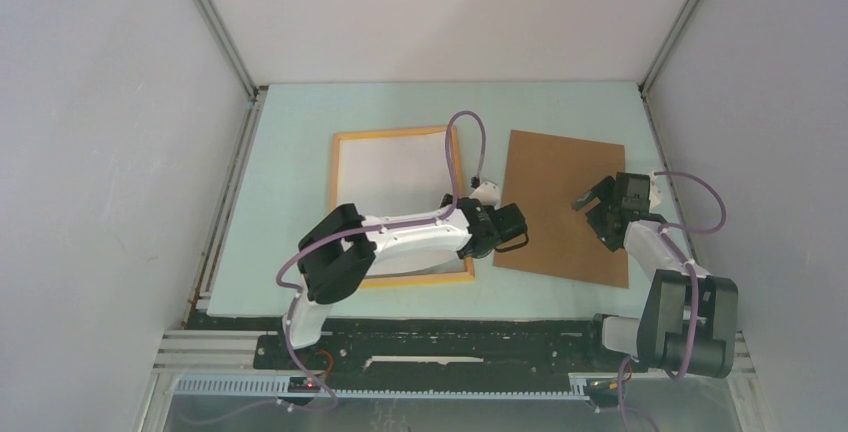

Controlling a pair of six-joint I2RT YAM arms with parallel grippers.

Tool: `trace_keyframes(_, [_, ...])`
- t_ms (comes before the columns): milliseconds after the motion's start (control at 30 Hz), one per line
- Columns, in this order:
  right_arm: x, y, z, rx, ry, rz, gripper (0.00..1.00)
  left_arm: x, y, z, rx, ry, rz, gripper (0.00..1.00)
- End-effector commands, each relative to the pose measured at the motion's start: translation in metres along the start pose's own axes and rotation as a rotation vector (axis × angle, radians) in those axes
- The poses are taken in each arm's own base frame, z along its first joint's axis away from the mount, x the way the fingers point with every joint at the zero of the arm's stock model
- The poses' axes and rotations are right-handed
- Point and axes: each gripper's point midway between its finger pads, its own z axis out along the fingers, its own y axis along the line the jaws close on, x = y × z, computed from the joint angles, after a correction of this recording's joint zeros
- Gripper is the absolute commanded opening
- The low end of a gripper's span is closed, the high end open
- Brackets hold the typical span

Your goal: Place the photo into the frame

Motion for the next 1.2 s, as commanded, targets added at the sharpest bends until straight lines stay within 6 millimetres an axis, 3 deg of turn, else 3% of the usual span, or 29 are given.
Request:
trace_keyframes(0, [-0.008, 0.003, -0.002, -0.009, -0.041, -0.005, 1.0, -0.03, -0.002, -0.039, 0.195, -0.057, -0.098, 0.79])
trace_keyframes(133, [-0.01, 0.005, -0.006, -0.014, -0.06, -0.022, 1.0, -0.039, -0.004, -0.07, 0.379, -0.082, -0.139, 0.91])
trace_keyframes(267, [-0.014, 0.008, -0.011, -0.021, -0.089, -0.065, 1.0, -0.047, 0.001, -0.096, 0.614, -0.106, -0.248, 0.95])
trace_keyframes(433, [-0.011, 0.013, -0.008, -0.04, -0.081, -0.095, 1.0, -0.079, -0.028, -0.124, 1.014, -0.166, -0.393, 1.0])
trace_keyframes(500, [-0.01, 0.01, -0.006, -0.029, -0.071, -0.086, 1.0, -0.09, -0.046, -0.124, 1.076, -0.141, -0.411, 1.0])
trace_keyframes(567, [-0.013, 0.003, -0.006, -0.006, -0.075, -0.062, 1.0, -0.101, -0.068, -0.119, 1.104, -0.111, -0.415, 1.0])
trace_keyframes(633, [-0.018, -0.007, -0.006, 0.026, -0.084, -0.025, 1.0, -0.106, -0.09, -0.1, 1.09, -0.046, -0.443, 1.0])
trace_keyframes(833, [-0.036, -0.045, -0.007, 0.195, -0.164, 0.083, 1.0, -0.103, -0.133, -0.043, 0.96, 0.145, -0.584, 1.0])
trace_keyframes(1033, [-0.063, -0.072, -0.018, 0.377, -0.223, 0.147, 1.0, -0.1, -0.131, -0.018, 0.847, 0.147, -0.645, 1.0])
trace_keyframes(1167, [-0.063, -0.09, -0.012, 0.438, -0.198, 0.205, 1.0, -0.101, -0.133, -0.009, 0.826, 0.179, -0.694, 1.0])
